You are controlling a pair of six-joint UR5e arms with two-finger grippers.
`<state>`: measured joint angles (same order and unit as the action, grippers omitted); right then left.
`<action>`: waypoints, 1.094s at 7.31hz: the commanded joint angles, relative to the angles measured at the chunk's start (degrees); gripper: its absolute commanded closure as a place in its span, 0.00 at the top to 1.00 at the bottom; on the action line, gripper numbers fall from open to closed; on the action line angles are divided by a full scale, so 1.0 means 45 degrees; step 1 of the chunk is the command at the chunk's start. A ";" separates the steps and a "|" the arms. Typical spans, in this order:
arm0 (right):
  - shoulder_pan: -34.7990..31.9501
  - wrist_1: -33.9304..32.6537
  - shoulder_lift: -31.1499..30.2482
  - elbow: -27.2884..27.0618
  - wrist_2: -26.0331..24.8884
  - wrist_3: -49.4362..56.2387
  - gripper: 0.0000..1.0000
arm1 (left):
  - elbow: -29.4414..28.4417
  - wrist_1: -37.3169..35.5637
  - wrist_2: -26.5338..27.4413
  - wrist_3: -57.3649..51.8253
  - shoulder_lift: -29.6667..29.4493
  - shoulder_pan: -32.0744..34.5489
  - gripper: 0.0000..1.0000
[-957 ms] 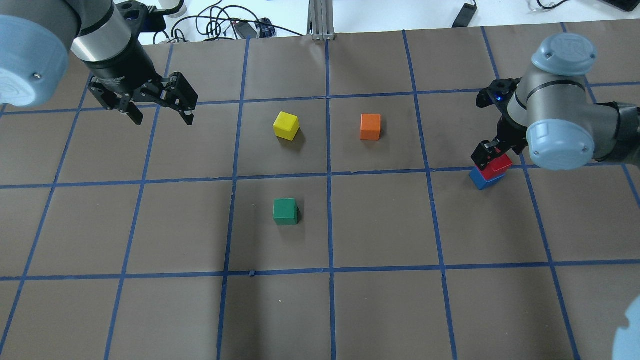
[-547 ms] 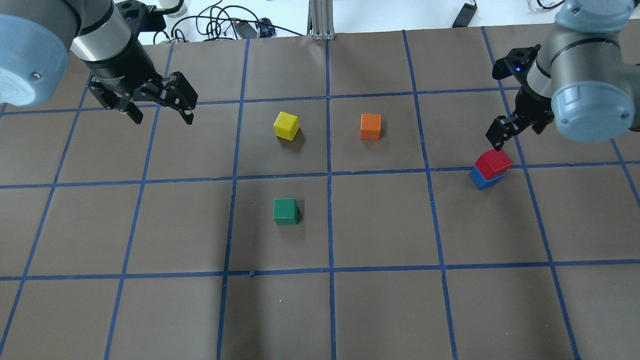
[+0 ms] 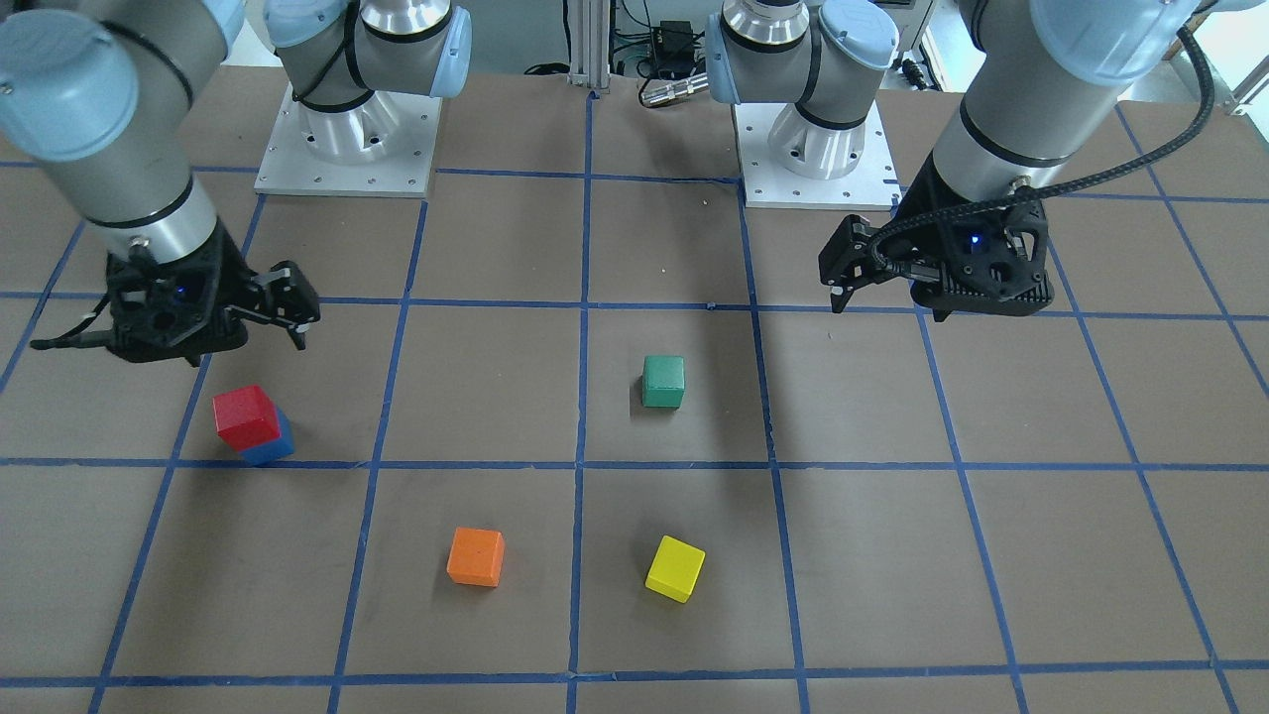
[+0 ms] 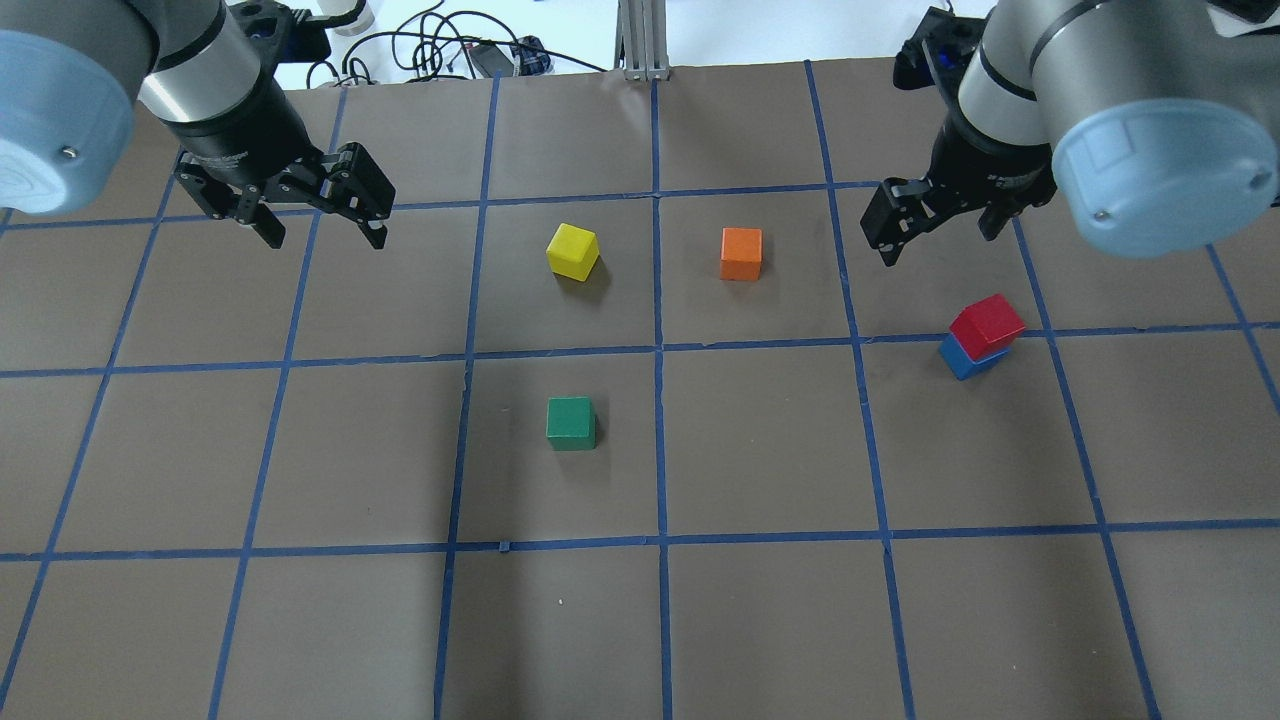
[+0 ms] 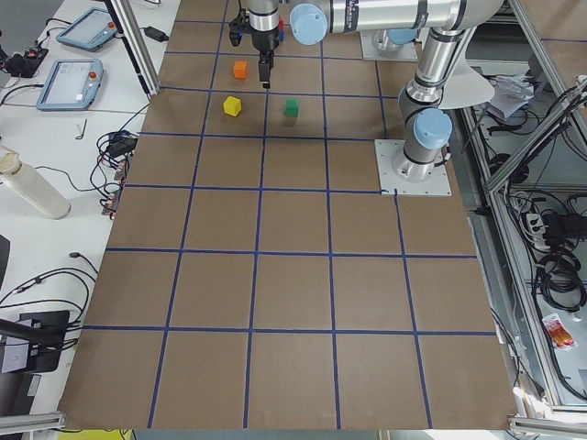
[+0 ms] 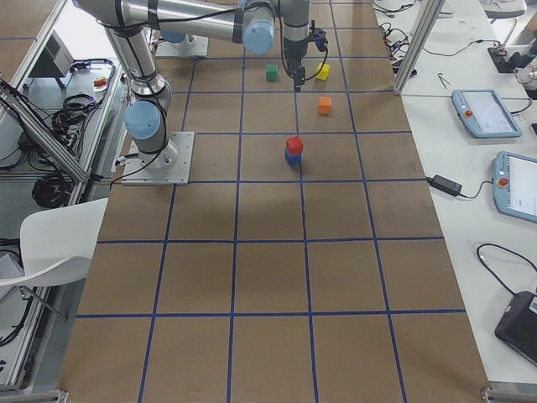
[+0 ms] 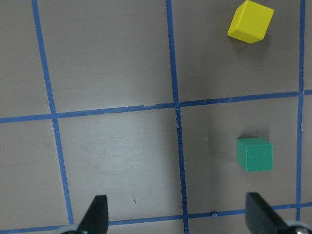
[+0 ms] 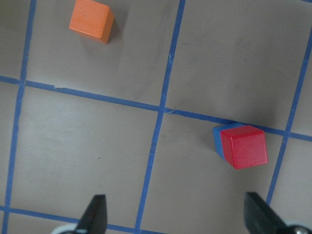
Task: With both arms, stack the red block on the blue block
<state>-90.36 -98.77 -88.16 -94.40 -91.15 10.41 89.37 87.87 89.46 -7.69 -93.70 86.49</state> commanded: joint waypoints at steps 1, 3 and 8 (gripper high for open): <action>-0.0173 0.1031 0.0058 0.1463 0.0061 -0.0787 1.00 | -0.0055 0.0004 -0.0093 0.0029 0.0216 0.0019 1.00; -0.0095 0.1148 0.0176 0.1545 0.0255 -0.2861 1.00 | 0.0003 0.0043 0.0022 0.0029 0.0199 0.0077 1.00; -0.0114 0.1693 0.0682 0.2500 0.0526 -0.3562 1.00 | 0.0178 0.0082 0.0043 -0.0030 0.0548 0.0194 1.00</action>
<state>-90.88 -91.95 -86.02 -84.41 -89.83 -5.27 89.82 88.18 89.64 -7.78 -91.72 87.29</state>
